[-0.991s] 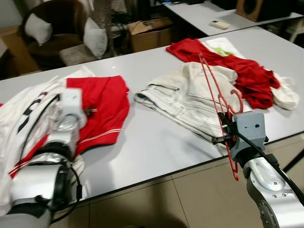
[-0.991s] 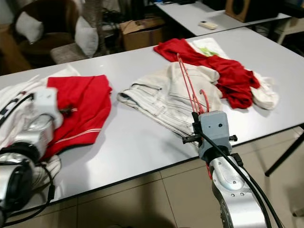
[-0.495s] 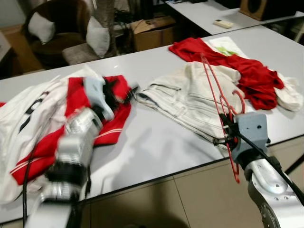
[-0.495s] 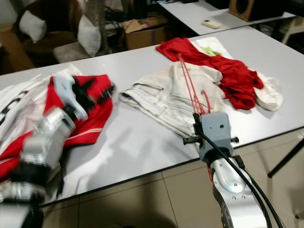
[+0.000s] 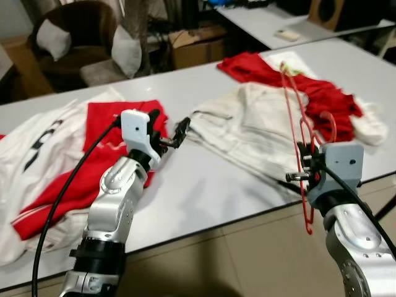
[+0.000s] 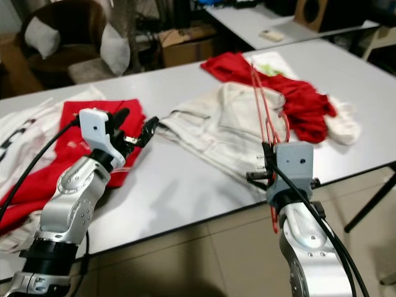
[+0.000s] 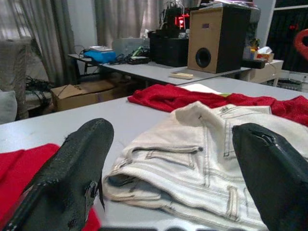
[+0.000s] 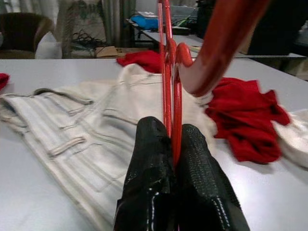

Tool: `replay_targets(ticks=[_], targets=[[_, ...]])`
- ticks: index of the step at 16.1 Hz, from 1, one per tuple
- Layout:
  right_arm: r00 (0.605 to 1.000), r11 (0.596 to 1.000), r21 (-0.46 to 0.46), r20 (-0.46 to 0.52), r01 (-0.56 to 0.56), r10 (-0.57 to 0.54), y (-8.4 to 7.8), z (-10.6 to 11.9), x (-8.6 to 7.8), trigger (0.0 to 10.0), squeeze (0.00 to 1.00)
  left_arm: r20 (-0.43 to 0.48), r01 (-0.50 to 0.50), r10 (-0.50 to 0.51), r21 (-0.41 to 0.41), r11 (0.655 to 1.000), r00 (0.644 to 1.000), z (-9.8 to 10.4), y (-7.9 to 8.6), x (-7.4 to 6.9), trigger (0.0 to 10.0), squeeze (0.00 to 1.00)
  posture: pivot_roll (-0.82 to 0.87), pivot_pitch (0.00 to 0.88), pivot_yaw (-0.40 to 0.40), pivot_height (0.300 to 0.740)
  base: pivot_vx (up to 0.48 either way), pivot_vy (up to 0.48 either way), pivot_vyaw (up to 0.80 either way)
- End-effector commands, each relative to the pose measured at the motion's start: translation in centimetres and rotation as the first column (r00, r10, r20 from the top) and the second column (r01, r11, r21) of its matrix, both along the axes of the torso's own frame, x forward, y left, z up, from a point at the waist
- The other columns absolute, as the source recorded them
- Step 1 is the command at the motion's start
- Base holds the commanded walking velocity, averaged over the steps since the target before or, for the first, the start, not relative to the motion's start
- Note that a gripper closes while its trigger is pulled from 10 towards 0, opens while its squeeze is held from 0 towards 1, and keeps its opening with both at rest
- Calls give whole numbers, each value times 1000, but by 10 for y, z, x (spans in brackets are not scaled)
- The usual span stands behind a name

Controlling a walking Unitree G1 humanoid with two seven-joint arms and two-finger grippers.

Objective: Hang hanger

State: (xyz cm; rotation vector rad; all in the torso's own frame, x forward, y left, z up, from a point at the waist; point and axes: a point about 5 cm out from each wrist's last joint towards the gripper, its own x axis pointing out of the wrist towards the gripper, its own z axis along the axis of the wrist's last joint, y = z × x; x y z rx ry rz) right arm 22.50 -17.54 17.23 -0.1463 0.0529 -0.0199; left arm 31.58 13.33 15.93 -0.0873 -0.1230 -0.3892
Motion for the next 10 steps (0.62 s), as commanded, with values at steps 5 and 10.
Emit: replay_targets(ticks=[5,10], targets=[[998,1000,16,57,8,-9,-3,10,3,10000,0,-19,-24,25,15,1000,1000,-1,-1,-2,10000,671,-209,0,109,740,0,-480,0],[997,998,-25,54,51,-49,-13,6,-1,10000,0,-23,-26,27,31,999,999,-2,-2,-3,10000,671,-210,0,113,740,0,-480,0]])
